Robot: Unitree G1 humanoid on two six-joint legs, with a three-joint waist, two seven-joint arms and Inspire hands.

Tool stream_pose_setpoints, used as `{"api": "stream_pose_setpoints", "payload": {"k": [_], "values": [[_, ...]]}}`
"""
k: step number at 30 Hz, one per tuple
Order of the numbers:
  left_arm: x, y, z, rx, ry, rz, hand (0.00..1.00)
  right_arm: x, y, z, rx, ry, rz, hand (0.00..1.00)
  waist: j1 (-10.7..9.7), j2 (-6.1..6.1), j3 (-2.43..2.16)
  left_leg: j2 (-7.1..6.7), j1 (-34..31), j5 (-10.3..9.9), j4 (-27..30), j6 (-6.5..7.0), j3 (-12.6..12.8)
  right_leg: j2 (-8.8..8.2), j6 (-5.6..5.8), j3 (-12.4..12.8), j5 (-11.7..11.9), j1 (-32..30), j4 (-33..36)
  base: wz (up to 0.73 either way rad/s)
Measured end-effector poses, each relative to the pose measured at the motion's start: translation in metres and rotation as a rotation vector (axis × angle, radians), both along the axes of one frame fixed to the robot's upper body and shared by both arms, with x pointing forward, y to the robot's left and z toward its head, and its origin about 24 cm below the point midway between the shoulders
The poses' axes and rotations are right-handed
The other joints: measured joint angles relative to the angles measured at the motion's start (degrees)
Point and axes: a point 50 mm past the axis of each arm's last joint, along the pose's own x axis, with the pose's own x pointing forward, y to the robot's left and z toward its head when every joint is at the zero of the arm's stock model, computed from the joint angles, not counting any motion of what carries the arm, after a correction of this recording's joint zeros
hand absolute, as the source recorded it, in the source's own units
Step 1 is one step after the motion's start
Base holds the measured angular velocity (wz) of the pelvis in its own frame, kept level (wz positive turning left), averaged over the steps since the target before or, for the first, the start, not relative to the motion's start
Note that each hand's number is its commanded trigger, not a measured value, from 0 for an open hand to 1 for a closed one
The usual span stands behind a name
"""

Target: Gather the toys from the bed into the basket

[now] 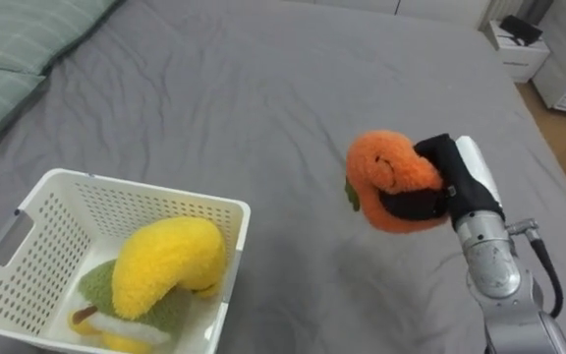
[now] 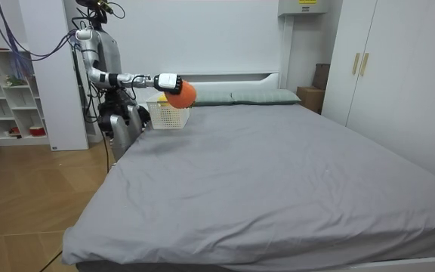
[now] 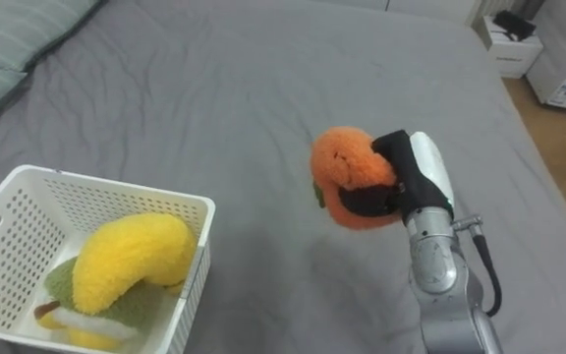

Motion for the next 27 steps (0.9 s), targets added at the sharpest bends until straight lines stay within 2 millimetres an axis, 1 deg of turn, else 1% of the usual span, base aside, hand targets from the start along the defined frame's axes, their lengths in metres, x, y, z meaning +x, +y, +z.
{"api": "stream_pose_setpoints", "payload": {"k": [3,6,7,9,14,16,17,19,23,26,27], "values": [[0.000,0.000,0.000,-0.001,0.001,0.000,0.00,0.001,0.003,0.012,0.002,-0.048,0.016,0.98,0.0,0.07,-0.03,0.00,0.0,0.0,0.0,0.00,0.0,0.00,0.00,0.0,0.0,0.0,0.0,0.00],[-0.001,0.000,0.000,-0.005,0.004,-0.002,0.00,0.001,0.008,0.029,0.000,-0.122,0.037,0.98,0.0,0.25,-0.17,0.01,0.0,0.0,0.0,0.00,-0.1,0.02,0.00,0.0,0.0,0.1,0.0,0.00],[-0.001,0.000,0.000,-0.004,0.005,-0.003,0.00,0.001,0.010,0.034,0.000,-0.143,0.044,0.98,0.1,0.26,-0.28,0.01,0.1,0.0,0.0,0.00,-0.1,0.03,0.00,-0.1,0.0,0.1,0.0,0.00],[-0.001,-0.001,-0.001,-0.005,0.007,-0.007,0.00,0.001,0.013,0.037,-0.002,-0.155,0.061,0.98,0.3,0.34,-0.34,0.00,0.1,0.0,0.0,-0.01,-0.2,0.03,0.00,-0.1,0.0,0.2,0.0,0.00],[0.000,-0.001,-0.001,-0.006,0.010,-0.021,0.00,0.001,0.030,0.033,-0.027,-0.114,0.141,0.98,0.5,0.35,-0.35,-0.02,0.0,0.0,0.0,-0.01,-0.4,0.01,-0.01,-0.3,0.0,0.3,0.2,0.00],[0.002,-0.003,-0.001,-0.009,0.009,-0.039,0.00,0.002,0.034,0.032,-0.040,-0.101,0.161,0.97,1.7,0.33,-0.33,-0.03,0.0,0.0,0.0,0.00,-0.4,-0.02,-0.01,-0.5,0.0,0.2,0.2,0.00],[0.002,-0.003,-0.001,-0.011,0.008,-0.041,0.00,0.002,0.035,0.032,-0.045,-0.101,0.164,0.98,1.7,0.31,-0.33,-0.03,0.0,0.0,0.0,0.00,-0.5,-0.04,-0.01,-0.7,0.0,0.2,0.2,0.03],[0.005,-0.003,-0.001,-0.014,0.006,-0.050,0.00,0.007,0.040,0.037,-0.074,-0.110,0.182,0.98,2.1,0.19,-0.27,-0.07,-0.2,0.0,-0.1,-0.01,-1.0,-0.15,-0.01,-1.5,0.0,0.3,0.2,0.11],[0.011,-0.003,0.000,-0.011,-0.009,-0.062,0.00,0.012,0.046,0.044,-0.082,-0.131,0.205,0.96,3.2,-0.19,-0.13,-0.07,-0.4,0.0,-0.1,-0.01,-1.2,-0.11,0.00,-1.7,0.0,0.3,0.0,0.05],[0.012,-0.002,0.001,-0.004,-0.017,-0.070,0.00,0.015,0.052,0.049,-0.081,-0.146,0.229,0.95,4.0,-0.97,0.18,-0.14,-1.0,0.0,0.0,-0.02,-1.7,-0.17,0.00,-2.3,0.0,0.1,-0.1,0.08],[0.012,-0.002,0.001,-0.001,-0.020,-0.071,0.00,0.016,0.055,0.049,-0.080,-0.148,0.240,0.95,4.6,-1.26,0.33,-0.13,-1.0,0.0,0.0,-0.03,-1.7,-0.17,0.00,-2.4,0.0,0.0,-0.1,0.00]]}}
